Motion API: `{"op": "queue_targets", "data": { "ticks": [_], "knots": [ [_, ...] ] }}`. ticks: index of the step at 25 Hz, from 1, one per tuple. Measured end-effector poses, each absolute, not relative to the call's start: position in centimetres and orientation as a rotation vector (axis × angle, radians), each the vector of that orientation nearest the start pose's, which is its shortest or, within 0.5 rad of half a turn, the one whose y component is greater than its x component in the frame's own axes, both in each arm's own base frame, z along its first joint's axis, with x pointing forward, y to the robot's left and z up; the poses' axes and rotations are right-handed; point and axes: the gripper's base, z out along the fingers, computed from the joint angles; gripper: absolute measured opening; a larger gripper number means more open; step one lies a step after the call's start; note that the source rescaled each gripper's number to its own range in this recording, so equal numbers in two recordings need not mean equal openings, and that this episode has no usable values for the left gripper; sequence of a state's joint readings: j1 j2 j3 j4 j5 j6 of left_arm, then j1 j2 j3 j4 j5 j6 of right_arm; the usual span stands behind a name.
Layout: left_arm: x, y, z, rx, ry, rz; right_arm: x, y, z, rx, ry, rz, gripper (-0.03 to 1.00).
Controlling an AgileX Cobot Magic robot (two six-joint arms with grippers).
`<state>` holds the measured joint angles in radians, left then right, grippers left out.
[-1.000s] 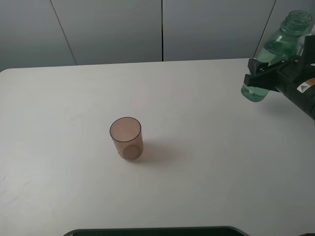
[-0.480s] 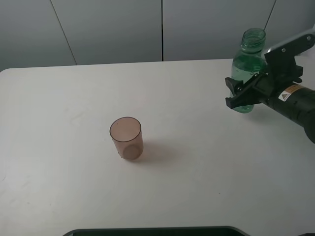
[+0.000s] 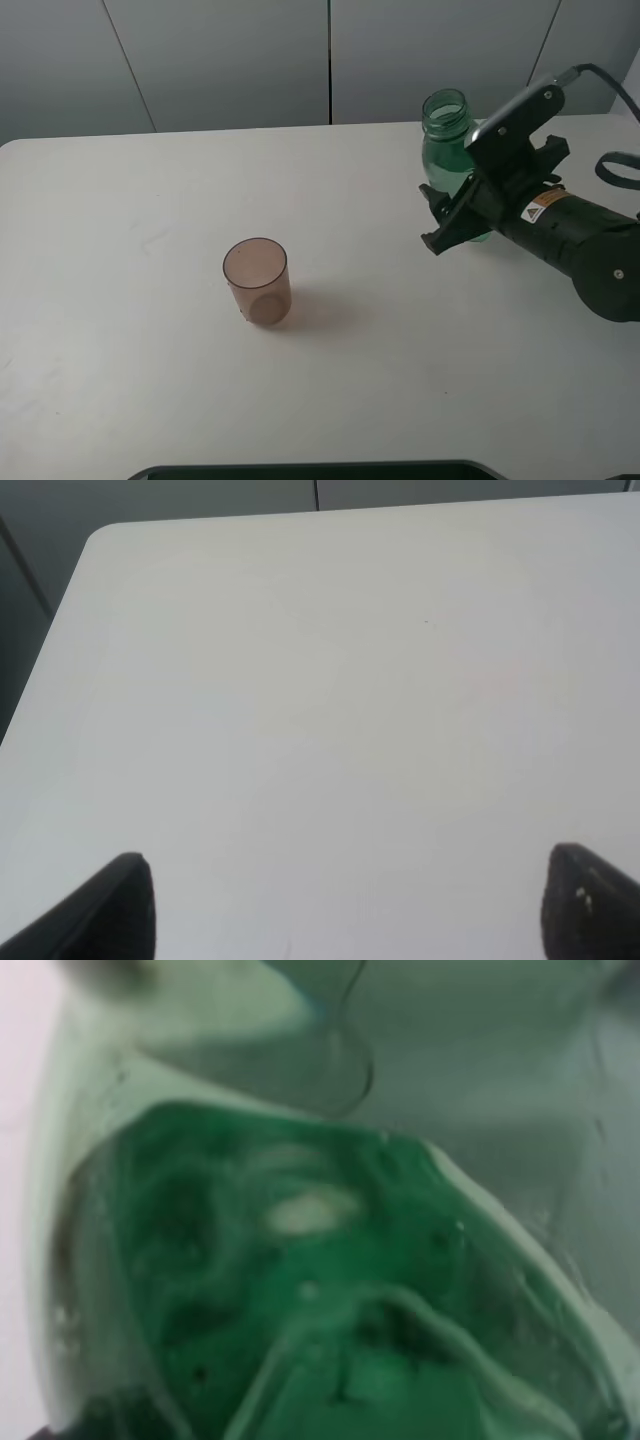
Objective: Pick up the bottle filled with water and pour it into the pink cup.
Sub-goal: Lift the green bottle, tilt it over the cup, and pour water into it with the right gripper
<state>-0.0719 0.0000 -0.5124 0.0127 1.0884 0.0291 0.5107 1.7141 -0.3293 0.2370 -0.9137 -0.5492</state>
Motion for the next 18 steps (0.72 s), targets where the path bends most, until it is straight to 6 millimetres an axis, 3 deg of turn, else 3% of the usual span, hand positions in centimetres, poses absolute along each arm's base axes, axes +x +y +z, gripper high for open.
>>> {"op": "queue_targets", "data": {
  "ticks": [18],
  "knots": [
    [-0.7, 0.2, 27.8, 0.103, 2.057, -0.011, 18.6, 15.6, 12.1, -1.037, 1.758, -0.196, 0.0]
  ]
}}
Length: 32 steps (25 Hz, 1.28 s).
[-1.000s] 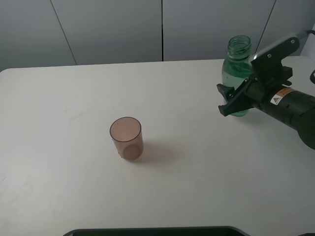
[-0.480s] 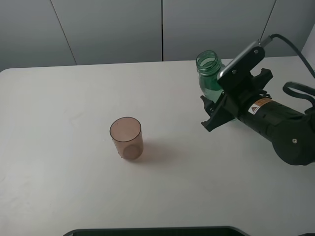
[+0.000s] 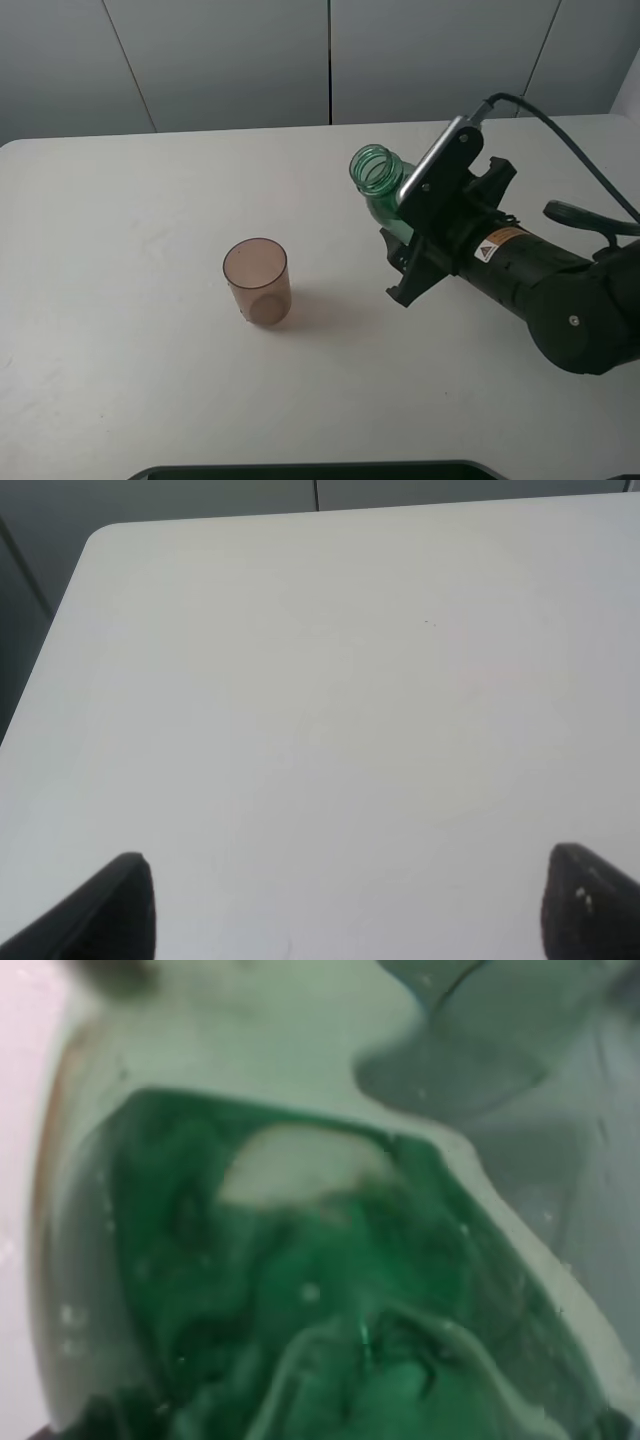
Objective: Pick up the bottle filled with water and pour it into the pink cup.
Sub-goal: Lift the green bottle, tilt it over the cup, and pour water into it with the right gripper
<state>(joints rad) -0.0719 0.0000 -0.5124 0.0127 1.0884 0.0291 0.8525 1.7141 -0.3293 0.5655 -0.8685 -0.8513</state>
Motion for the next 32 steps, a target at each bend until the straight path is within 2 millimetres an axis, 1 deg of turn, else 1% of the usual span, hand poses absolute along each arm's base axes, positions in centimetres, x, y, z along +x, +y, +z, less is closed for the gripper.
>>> {"op": "queue_targets", "data": {
  "ticks": [3, 7, 10, 15, 25, 32],
  "knots": [
    [-0.7, 0.2, 27.8, 0.107, 2.057, -0.009, 18.0, 16.1, 12.0, -1.066, 1.746, -0.202, 0.0],
    [-0.7, 0.2, 27.8, 0.107, 2.057, -0.009, 17.6, 16.6, 12.0, -1.062, 1.762, -0.217, 0.0],
    [-0.7, 0.2, 27.8, 0.107, 2.057, -0.009, 17.8, 17.4, 12.5, -1.067, 1.747, -0.266, 0.0],
    [-0.7, 0.2, 27.8, 0.107, 2.057, -0.009, 18.0, 18.8, 12.9, -1.151, 1.737, -0.305, 0.0],
    [-0.7, 0.2, 27.8, 0.105, 2.057, -0.01, 18.2, 19.3, 13.0, -1.242, 1.707, -0.339, 0.0],
    [-0.7, 0.2, 27.8, 0.105, 2.057, -0.01, 18.2, 19.1, 12.9, -1.345, 1.656, -0.429, 0.0]
  ]
}}
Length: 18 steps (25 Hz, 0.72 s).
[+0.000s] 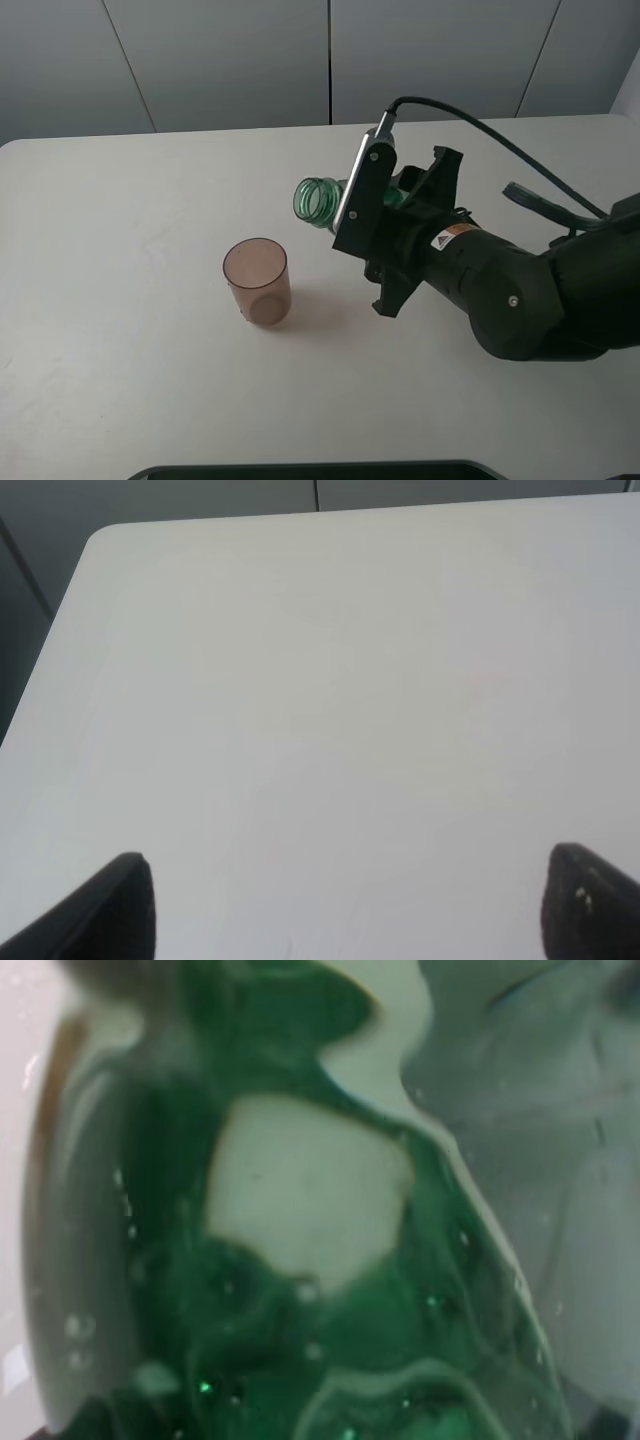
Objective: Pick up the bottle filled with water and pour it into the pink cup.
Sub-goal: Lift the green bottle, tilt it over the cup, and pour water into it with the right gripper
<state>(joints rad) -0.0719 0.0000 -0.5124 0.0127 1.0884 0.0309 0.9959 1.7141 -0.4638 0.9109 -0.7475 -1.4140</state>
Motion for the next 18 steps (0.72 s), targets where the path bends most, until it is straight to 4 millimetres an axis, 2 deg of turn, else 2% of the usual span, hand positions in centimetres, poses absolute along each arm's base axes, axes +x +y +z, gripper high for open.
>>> {"op": "queue_targets", "data": {
  "ticks": [9, 18],
  "knots": [
    [-0.7, 0.2, 27.8, 0.105, 2.057, -0.01, 17.6, 19.6, 12.9, -1.395, 1.619, -0.427, 0.0],
    [-0.7, 0.2, 27.8, 0.105, 2.057, -0.01, 18.5, 21.1, 14.0, -1.367, 1.602, -0.404, 0.0]
  ]
}}
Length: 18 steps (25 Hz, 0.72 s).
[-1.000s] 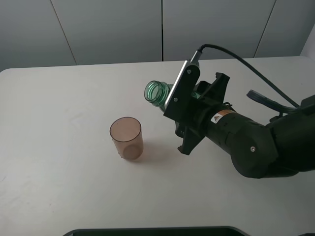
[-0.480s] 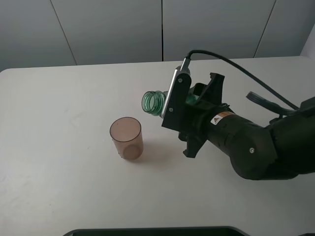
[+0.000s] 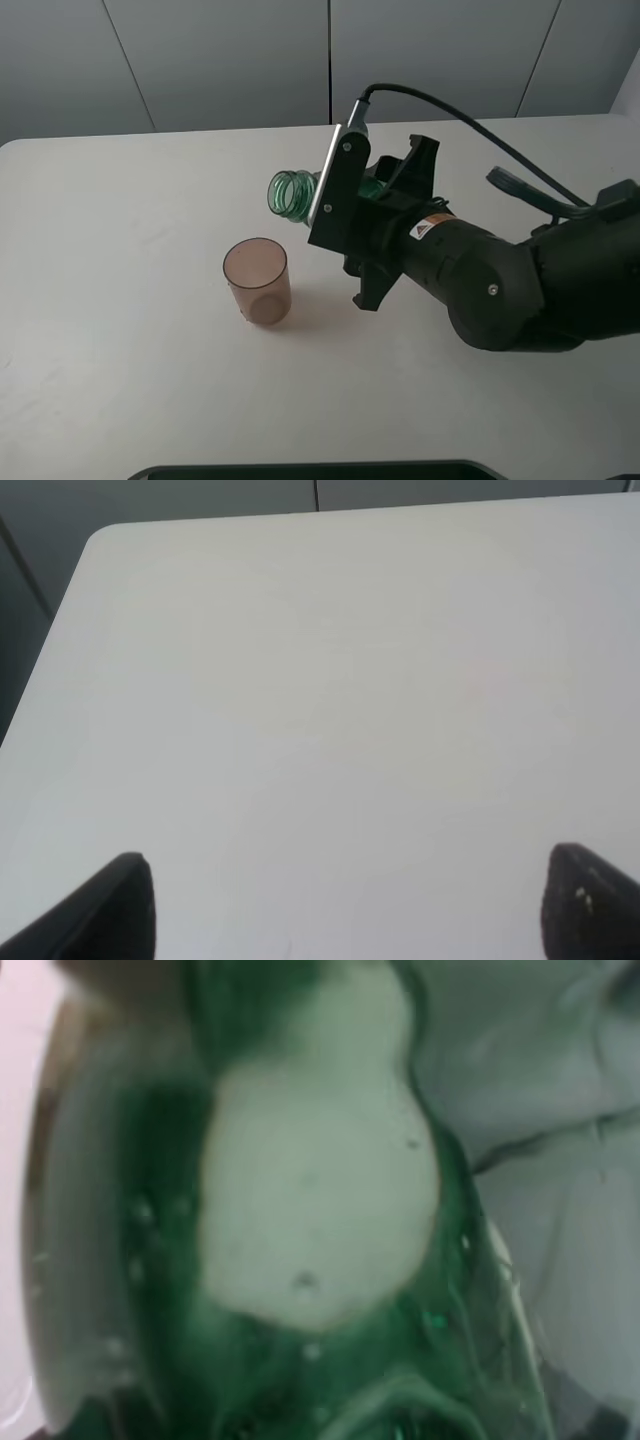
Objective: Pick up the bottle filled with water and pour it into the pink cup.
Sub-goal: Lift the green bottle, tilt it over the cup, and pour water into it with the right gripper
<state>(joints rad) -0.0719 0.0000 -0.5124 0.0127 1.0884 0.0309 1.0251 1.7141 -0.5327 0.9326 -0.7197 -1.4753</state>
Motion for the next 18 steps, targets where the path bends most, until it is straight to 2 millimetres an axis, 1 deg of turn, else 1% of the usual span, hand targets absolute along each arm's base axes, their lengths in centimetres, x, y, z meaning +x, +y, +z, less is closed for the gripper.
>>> {"op": "queue_targets", "data": {
  "ticks": [8, 14, 18],
  "knots": [
    [-0.7, 0.2, 27.8, 0.105, 2.057, -0.01, 18.5, 21.2, 13.9, -1.436, 1.573, -0.449, 0.0],
    [-0.7, 0.2, 27.8, 0.105, 2.057, -0.01, 19.0, 21.8, 12.7, -1.493, 1.59, -0.494, 0.0],
    [-0.7, 0.2, 27.8, 0.105, 2.057, -0.01, 19.1, 22.0, 12.3, -1.505, 1.593, -0.498, 0.0]
  ]
}}
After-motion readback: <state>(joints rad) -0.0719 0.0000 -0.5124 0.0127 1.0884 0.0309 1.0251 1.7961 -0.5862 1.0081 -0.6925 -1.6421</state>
